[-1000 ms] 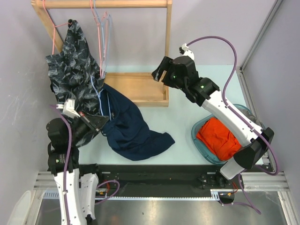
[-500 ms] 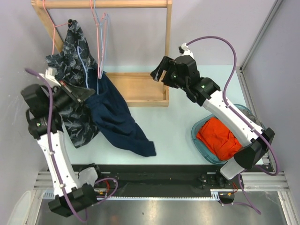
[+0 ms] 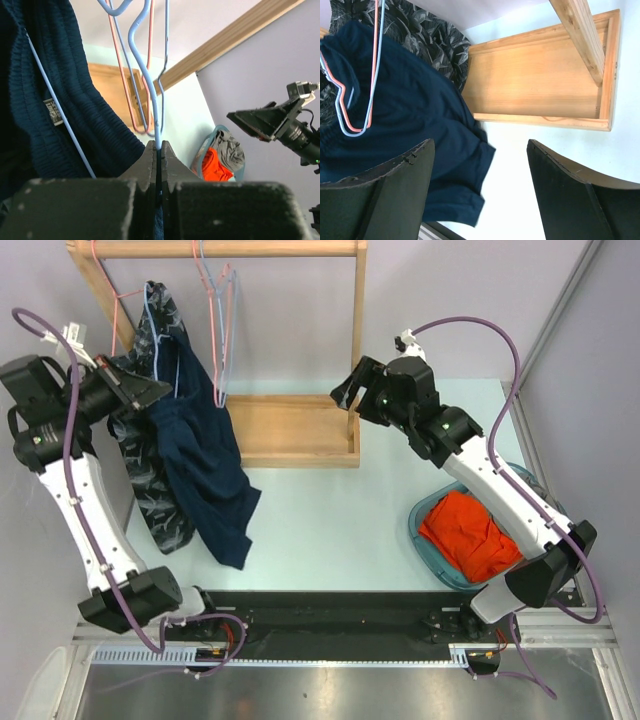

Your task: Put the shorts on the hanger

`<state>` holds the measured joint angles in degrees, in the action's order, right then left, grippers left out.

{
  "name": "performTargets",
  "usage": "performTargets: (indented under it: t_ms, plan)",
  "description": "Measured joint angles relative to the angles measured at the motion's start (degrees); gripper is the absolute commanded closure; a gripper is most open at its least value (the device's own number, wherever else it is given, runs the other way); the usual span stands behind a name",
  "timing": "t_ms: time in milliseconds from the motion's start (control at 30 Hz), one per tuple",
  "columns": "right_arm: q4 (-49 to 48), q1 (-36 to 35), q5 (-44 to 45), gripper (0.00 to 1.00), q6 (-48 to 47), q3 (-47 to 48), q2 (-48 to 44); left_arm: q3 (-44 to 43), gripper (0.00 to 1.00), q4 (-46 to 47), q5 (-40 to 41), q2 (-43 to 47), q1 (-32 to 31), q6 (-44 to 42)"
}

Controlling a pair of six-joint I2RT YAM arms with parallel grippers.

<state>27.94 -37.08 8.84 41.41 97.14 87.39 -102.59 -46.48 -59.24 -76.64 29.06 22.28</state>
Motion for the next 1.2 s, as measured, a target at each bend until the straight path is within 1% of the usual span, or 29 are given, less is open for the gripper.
performTargets:
  t_ms: [133, 267, 667, 733, 1133, 1167, 1200]
  plan:
    - [-0.22, 0.17, -0.44, 0.22, 0.00, -0.52, -0.28, -2.56, 1.00, 3.43, -1.27, -3.21, 0.00, 2.84]
    - [-0.48, 0.20, -0.79, 0.22, -0.02, -0.66, -0.28, -3.80, 1.00, 9.35, -2.16, -5.81, -0.22, 7.45]
    - [-0.85, 0.70, -1.11, 0.21, -0.33, -0.66, -0.28, -15.28, 1.00, 19.91, -0.76, -13.94, -1.38, 16.37]
    - [-0.87, 1.03, -1.25, 0.21, -0.42, -0.66, -0.28, -15.78, 1.00, 21.22, -0.44, -15.02, -1.44, 17.29]
    - [-0.85, 3.28, -2.64, 0.21, -0.98, -0.66, -0.28, -15.93, 1.00, 21.79, 1.36, -21.27, -1.53, 18.27]
    - [-0.85, 3.43, -2.78, 0.21, -1.05, -0.66, -0.28, -15.91, 0.98, 21.68, 1.68, -21.44, -1.53, 18.25]
    - [-0.85, 3.54, -2.95, 0.21, -1.11, -0.66, -0.28, -15.91, 0.90, 21.55, 1.92, -21.53, -1.55, 18.23]
